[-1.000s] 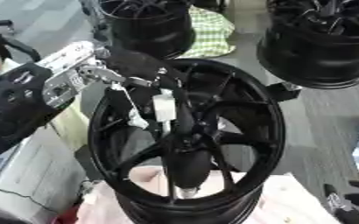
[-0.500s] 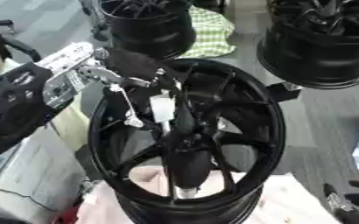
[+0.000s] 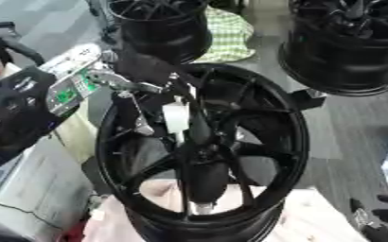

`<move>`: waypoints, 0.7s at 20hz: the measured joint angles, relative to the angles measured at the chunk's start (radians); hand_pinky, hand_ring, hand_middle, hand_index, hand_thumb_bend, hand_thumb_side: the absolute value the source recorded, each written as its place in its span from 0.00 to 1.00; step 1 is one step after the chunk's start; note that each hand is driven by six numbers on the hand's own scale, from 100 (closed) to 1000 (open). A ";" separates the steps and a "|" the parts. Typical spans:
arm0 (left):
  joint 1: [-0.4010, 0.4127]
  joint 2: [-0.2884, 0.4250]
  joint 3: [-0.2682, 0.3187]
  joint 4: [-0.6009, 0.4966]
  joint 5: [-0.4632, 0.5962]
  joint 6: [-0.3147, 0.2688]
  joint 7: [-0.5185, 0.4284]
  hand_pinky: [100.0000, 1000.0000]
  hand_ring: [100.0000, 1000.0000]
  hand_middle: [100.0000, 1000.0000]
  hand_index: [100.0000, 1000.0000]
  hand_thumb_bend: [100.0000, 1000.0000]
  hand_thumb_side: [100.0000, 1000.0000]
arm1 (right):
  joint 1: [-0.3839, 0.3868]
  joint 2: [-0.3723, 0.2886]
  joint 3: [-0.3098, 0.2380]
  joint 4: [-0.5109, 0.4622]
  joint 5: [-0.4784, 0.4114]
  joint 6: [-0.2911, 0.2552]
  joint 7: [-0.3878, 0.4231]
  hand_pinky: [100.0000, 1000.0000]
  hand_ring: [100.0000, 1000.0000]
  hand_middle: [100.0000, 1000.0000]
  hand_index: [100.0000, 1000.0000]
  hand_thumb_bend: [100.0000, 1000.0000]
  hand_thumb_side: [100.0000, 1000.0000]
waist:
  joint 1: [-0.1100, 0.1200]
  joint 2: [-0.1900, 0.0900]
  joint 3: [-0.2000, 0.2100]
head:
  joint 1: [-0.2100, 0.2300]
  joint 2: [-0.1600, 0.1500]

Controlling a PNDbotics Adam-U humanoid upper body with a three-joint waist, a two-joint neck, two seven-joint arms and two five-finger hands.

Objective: Pull the pin out of the wheel hub.

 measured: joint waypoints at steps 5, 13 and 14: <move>0.000 -0.001 0.011 0.003 0.027 0.000 0.000 0.47 1.00 0.58 0.80 0.18 0.24 | 0.000 0.000 0.000 0.000 0.001 0.000 0.000 0.66 0.58 0.70 0.93 0.36 0.27 | 0.000 0.000 0.000 | 0.000 0.000; -0.008 -0.010 0.018 0.012 0.050 0.000 0.000 0.44 1.00 0.50 0.72 0.18 0.23 | 0.000 -0.001 0.000 0.000 0.001 0.001 0.001 0.66 0.58 0.70 0.93 0.36 0.27 | 0.000 0.000 0.000 | 0.000 0.000; -0.009 -0.010 0.018 0.012 0.050 0.000 0.000 0.43 1.00 0.49 0.71 0.18 0.23 | 0.000 -0.001 0.000 0.000 0.001 0.002 0.002 0.66 0.58 0.70 0.93 0.36 0.27 | 0.000 0.000 0.000 | 0.000 0.000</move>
